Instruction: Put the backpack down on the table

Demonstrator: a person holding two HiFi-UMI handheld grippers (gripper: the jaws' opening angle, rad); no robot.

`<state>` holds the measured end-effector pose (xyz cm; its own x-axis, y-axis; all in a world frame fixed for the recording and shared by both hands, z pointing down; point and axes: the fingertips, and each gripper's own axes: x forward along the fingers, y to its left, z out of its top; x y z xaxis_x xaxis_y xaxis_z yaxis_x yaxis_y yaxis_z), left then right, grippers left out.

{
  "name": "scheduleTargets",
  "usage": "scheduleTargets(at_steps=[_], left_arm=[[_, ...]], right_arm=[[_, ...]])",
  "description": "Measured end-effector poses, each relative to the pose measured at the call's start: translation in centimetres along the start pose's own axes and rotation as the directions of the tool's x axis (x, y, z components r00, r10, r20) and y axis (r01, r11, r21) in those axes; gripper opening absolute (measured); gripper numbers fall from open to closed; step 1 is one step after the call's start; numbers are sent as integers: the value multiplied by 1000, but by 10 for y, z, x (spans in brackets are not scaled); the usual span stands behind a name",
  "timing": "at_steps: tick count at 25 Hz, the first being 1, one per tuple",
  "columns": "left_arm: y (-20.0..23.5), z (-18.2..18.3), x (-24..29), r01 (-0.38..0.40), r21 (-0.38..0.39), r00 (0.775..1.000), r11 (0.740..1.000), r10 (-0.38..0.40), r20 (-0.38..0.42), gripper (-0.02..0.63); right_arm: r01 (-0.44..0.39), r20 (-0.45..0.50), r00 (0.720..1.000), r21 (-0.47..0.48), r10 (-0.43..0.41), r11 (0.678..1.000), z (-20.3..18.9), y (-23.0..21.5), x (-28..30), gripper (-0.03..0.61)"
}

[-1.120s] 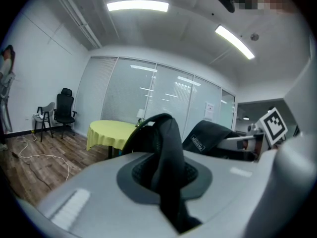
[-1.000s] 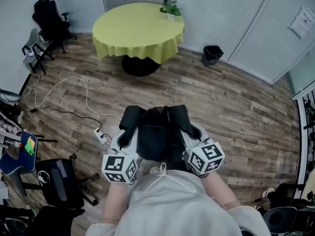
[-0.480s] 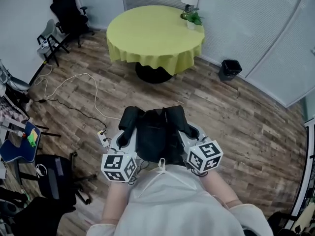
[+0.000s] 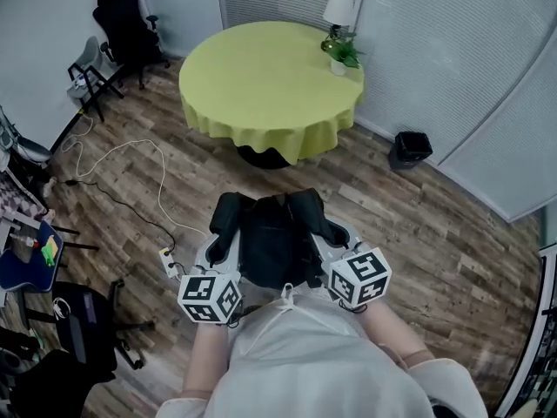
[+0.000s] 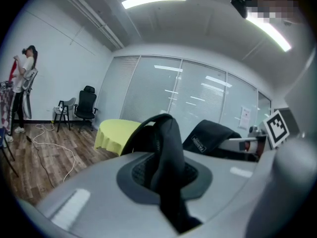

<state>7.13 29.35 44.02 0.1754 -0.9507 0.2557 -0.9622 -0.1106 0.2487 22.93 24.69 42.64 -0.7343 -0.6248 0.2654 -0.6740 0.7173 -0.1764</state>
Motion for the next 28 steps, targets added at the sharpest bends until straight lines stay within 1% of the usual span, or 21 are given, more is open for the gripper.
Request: scheduleTargets(at_steps=[4, 7, 12, 14, 18, 24, 28], left_arm=[[-8, 8, 50, 14, -20, 1000, 1000, -14, -26, 38], [-8, 9, 82, 29, -35, 998, 999, -31, -49, 38], [9, 14, 134, 62, -51, 993, 997, -67, -101, 38], [23, 21, 157, 83, -56, 989, 995, -89, -115, 38], [60, 44, 194, 107, -61, 987, 992, -113, -116, 38], [127, 104, 246, 161, -37, 980, 986, -164, -109, 38], [178, 142, 269, 182, -9, 979, 983, -182, -94, 38]], right_arm=[[12, -13, 1000, 3, -12, 1000, 15, -44, 21, 51], [33, -30, 999, 22, -32, 999, 18, -72, 35, 51], [83, -61, 995, 45, -80, 996, 22, -103, 75, 51], [105, -67, 993, 55, -101, 993, 27, -111, 95, 51], [143, -54, 989, 72, -139, 987, 43, -118, 138, 51], [192, -19, 981, 92, -191, 977, 92, -124, 222, 51], [197, 5, 980, 105, -199, 975, 117, -115, 280, 51]])
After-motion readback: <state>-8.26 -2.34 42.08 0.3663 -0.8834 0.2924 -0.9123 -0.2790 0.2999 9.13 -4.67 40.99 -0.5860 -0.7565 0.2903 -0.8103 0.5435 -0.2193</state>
